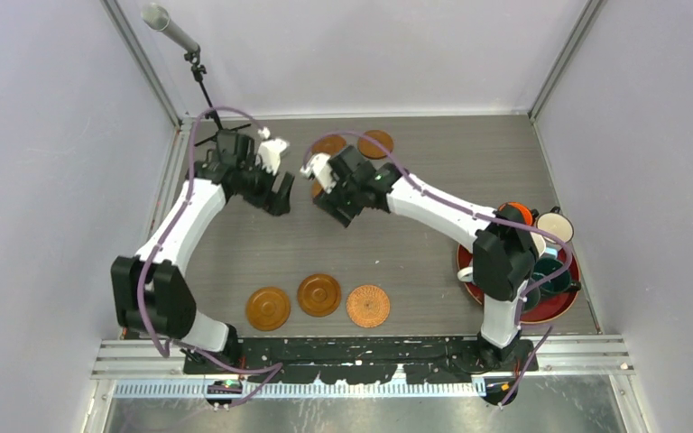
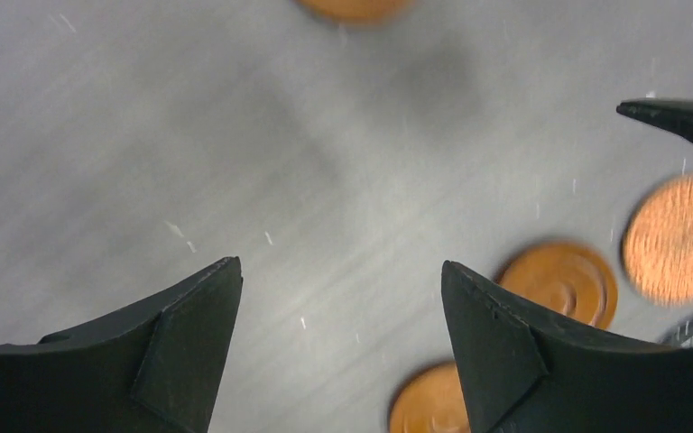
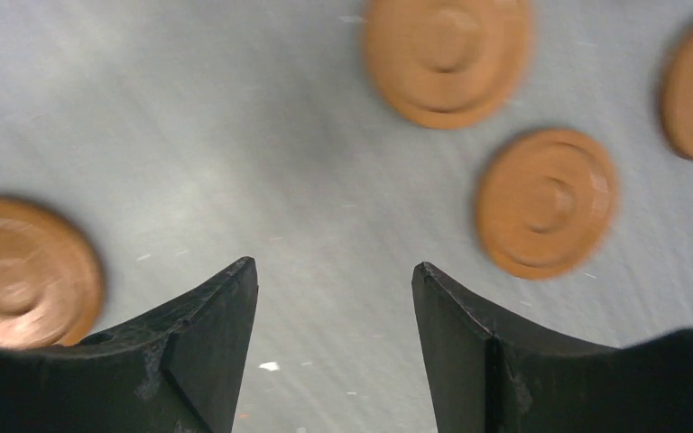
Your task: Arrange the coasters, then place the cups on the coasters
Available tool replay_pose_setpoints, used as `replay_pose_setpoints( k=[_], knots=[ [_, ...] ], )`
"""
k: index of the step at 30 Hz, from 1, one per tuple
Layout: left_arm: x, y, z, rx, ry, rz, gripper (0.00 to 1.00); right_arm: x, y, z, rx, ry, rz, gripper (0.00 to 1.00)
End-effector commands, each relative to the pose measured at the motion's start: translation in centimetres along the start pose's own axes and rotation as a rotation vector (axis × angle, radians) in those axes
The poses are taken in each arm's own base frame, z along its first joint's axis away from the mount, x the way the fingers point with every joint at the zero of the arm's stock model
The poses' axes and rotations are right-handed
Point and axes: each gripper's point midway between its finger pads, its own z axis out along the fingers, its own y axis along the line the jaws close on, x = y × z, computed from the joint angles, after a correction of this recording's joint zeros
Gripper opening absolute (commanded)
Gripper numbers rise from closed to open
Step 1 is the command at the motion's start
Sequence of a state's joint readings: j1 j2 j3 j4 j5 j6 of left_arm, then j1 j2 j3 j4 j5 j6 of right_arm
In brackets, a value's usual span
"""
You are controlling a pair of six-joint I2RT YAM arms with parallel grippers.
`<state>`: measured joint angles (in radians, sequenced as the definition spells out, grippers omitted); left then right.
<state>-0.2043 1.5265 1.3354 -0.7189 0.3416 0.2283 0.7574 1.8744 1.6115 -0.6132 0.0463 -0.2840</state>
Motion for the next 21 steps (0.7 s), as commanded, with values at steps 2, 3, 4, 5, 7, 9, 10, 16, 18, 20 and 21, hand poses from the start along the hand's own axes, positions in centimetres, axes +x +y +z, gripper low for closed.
replay_pose_setpoints(
  k=[2,3,4,5,7,9,10,16,18,20,21],
  knots=[
    [9.6,-2.7,-3.1,0.15,0.132,0.056,0.84,1.5,7.2,-0.4,-0.155,0.028,-0.062,0.69],
    [10.8,-3.0,-3.6,0.154,0.134,0.062,0.85,1.6,8.2,-0.4,-0.171,0.03,-0.07,0.69],
    [12.0,-3.3,-4.1,0.158,0.14,0.075,0.85,1.9,9.2,-0.3,-0.186,0.034,-0.079,0.69],
    [13.1,-3.5,-4.4,0.154,0.144,0.088,0.85,2.1,10.0,-0.1,-0.196,0.038,-0.089,0.68],
    [15.1,-3.7,-4.7,0.149,0.147,0.111,0.86,2.7,11.4,0.3,-0.21,0.046,-0.108,0.69],
    [16.7,-3.8,-4.8,0.143,0.149,0.133,0.86,3.3,12.3,1.1,-0.217,0.059,-0.119,0.69],
    [17.4,-3.8,-4.9,0.143,0.149,0.145,0.86,3.7,12.6,1.5,-0.218,0.071,-0.118,0.69],
    [19.8,-3.5,-4.6,0.136,0.164,0.192,0.84,4.7,14.8,3.0,-0.236,0.094,-0.108,0.69],
    [20.3,-3.3,-4.6,0.133,0.165,0.211,0.84,5.0,15.7,3.3,-0.244,0.097,-0.116,0.69],
    [20.5,-3.3,-4.4,0.137,0.163,0.237,0.84,5.4,16.4,3.6,-0.25,0.107,-0.121,0.69],
    [20.7,-3.5,-4.4,0.153,0.167,0.247,0.84,5.6,16.7,3.8,-0.249,0.109,-0.125,0.69]
  ],
)
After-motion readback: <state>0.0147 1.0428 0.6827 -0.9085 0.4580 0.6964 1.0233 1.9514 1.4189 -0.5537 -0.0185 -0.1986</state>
